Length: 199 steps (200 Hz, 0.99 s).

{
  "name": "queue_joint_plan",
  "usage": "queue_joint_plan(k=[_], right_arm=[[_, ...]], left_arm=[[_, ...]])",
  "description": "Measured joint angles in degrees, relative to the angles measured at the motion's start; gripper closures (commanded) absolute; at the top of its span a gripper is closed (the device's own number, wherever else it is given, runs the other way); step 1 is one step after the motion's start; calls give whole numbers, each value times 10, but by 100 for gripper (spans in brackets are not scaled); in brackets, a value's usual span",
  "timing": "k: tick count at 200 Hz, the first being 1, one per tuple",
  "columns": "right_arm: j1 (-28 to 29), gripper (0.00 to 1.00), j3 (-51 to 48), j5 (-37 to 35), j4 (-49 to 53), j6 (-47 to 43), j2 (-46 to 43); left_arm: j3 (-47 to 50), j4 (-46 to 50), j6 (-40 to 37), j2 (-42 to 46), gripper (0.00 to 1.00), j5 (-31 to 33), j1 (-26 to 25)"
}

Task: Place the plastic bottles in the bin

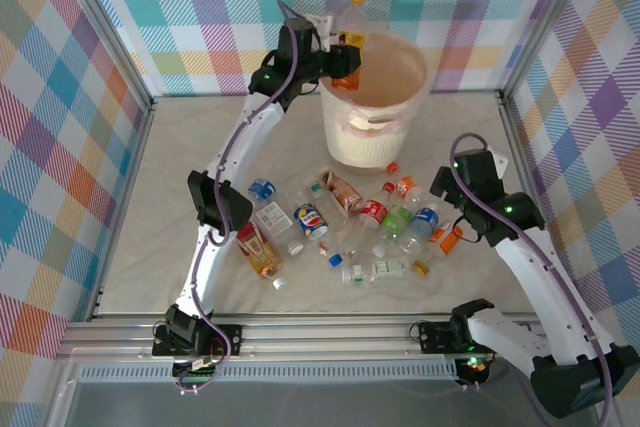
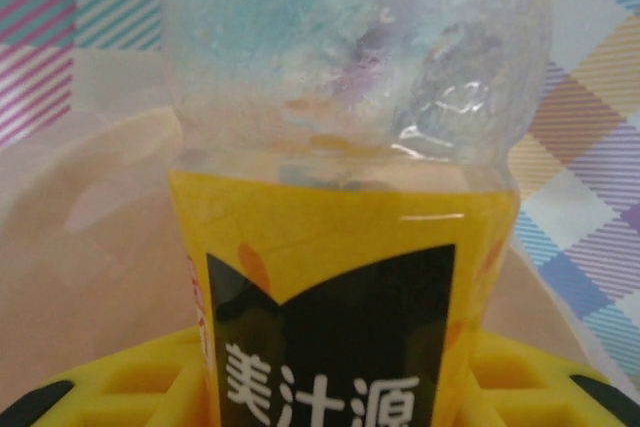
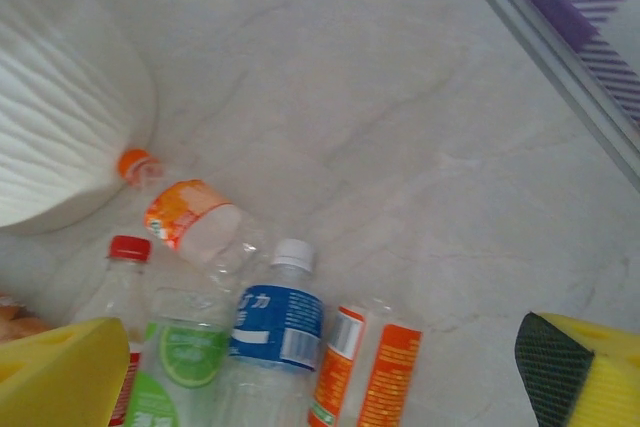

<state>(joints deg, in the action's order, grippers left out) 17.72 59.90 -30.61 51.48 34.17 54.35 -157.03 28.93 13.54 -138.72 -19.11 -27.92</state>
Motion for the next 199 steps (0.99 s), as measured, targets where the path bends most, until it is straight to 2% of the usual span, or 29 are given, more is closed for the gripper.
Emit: queue_joint_plan(k=[53, 97, 199], right_arm=[[-37, 0, -37, -5, 10, 31, -6], [-57, 0, -72, -4, 14, 52, -21], [-69, 0, -158, 57, 18, 108, -32]], left_arm=[[0, 23, -89, -16, 46, -14, -21], [-2, 27, -134, -31, 22, -14, -24], [-3, 17, -145, -42, 16, -14, -28]])
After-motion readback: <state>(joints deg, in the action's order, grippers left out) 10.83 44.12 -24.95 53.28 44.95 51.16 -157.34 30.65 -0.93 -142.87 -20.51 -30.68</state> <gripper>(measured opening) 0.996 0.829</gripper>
